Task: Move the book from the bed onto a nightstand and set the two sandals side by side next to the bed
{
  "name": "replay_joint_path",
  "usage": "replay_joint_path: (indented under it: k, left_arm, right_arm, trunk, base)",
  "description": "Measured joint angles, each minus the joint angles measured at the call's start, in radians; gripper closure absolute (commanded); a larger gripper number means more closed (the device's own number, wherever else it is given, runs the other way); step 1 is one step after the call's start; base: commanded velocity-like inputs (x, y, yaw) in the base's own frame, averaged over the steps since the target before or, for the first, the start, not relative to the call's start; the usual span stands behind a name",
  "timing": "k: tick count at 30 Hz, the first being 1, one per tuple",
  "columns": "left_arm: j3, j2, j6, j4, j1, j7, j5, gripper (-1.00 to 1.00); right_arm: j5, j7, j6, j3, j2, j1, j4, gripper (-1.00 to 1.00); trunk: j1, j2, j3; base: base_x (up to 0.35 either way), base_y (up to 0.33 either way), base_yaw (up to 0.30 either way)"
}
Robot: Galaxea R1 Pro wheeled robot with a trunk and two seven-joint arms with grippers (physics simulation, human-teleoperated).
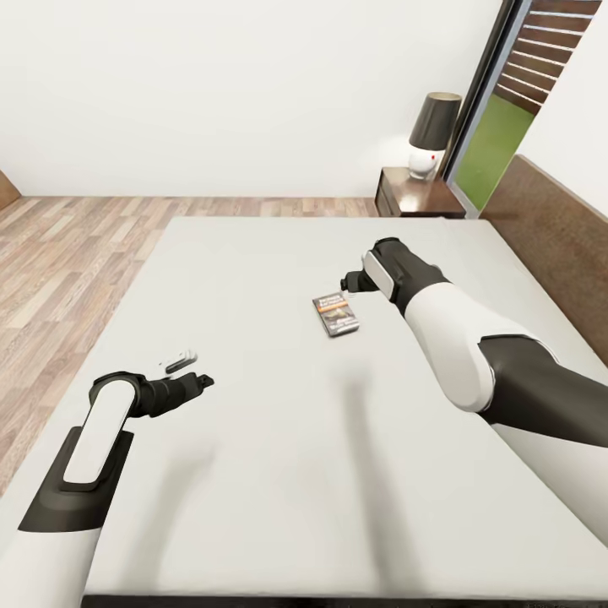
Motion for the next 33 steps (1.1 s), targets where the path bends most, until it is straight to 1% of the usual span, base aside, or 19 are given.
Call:
replay_joint_path:
  k: [3, 7, 12, 16, 22, 30, 33]
  left_arm:
    - [-0.001, -0.001, 0.0, 0.0, -0.001, 0.0, 0.001, -1.0]
    - [-0.004, -0.003, 0.0, -0.002, -0.004, 0.0, 0.003, -1.0]
    - [-0.01, -0.001, 0.002, -0.006, -0.002, 0.001, -0.002, -1.0]
    - [-0.011, 0.001, 0.003, -0.007, 0.001, 0.002, -0.008, -1.0]
    - [-0.011, 0.005, 0.003, -0.007, 0.003, 0.002, -0.01, -1.0]
    - [-0.006, 0.003, 0.0, -0.008, -0.003, -0.002, 0.0, -1.0]
    - [-0.007, -0.001, -0.003, -0.009, -0.007, -0.004, 0.002, -1.0]
  right_arm:
    - [-0.002, 0.001, 0.0, 0.0, 0.0, -0.013, 0.0, -1.0]
    - [-0.004, 0.003, 0.002, -0.001, 0.0, -0.05, 0.0, -1.0]
    - [-0.005, 0.007, 0.004, -0.001, 0.0, -0.1, 0.0, -1.0]
    - [-0.005, 0.009, 0.005, -0.002, 0.0, -0.121, -0.001, -1.0]
    - [-0.005, 0.01, 0.005, -0.003, 0.0, -0.131, 0.0, -1.0]
    - [-0.006, 0.011, 0.005, -0.004, 0.0, -0.132, 0.001, -1.0]
    - [-0.006, 0.011, 0.005, -0.005, 0.0, -0.133, 0.002, -1.0]
  trunk:
    - [0.0, 0.0, -0.005]
    - [0.0, 0.0, -0.011]
    - [0.0, 0.0, -0.019]
    - [0.0, 0.0, -0.025]
    - [0.0, 0.0, -0.034]
    - [0.0, 0.0, -0.047]
    - [0.0, 0.0, -0.051]
  base:
    - [0.0, 0.0, 0.0]
    - [0.0, 0.0, 0.0]
    - [0.0, 0.004, 0.0]
    - [0.0, 0.112, 0.0]
    - [0.0, 0.149, 0.0]
    - [0.0, 0.038, 0.0]
    - [0.0, 0.012, 0.0]
